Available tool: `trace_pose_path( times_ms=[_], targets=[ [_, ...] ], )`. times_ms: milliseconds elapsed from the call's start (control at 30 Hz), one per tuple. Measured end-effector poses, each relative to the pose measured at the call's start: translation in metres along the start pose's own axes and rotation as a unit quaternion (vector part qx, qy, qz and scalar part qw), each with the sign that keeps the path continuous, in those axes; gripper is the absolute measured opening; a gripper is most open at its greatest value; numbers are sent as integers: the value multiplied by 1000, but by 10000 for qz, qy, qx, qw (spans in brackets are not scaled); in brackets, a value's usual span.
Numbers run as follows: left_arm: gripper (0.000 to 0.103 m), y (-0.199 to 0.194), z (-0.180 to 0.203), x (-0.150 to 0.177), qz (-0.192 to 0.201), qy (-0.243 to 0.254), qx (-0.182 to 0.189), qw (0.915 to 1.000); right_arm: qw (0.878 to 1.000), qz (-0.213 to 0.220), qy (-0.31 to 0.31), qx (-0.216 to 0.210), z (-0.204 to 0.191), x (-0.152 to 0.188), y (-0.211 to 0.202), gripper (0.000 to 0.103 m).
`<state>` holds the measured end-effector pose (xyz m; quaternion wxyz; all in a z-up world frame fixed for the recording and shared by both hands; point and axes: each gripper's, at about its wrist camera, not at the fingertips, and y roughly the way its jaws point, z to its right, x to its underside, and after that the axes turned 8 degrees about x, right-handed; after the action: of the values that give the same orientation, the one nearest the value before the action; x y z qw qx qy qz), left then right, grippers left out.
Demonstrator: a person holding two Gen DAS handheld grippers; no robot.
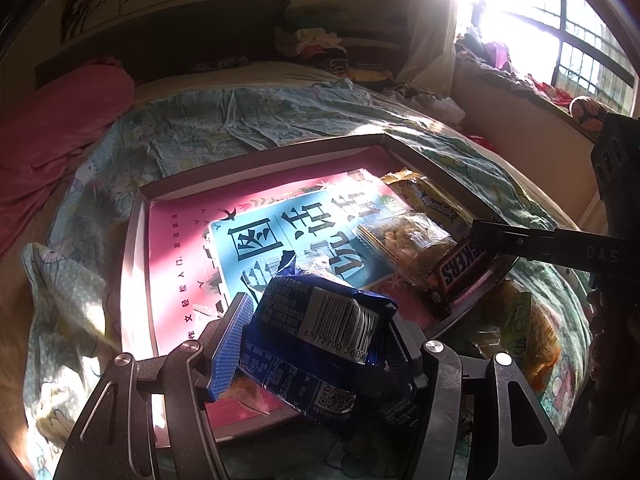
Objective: Organize snacks
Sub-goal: 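Lower the Oreo packet and Snickers bar over the pink tray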
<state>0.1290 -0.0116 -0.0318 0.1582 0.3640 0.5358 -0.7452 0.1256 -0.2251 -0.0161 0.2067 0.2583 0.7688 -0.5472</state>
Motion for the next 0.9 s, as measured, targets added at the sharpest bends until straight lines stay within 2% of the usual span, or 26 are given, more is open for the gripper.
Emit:
trace_pose_path(
  times_ms=[900],
  targets=[
    [65, -1, -21, -1, 46, -475, 79, 9988, 9988, 70, -58, 476, 9, -1, -5, 23]
  ],
)
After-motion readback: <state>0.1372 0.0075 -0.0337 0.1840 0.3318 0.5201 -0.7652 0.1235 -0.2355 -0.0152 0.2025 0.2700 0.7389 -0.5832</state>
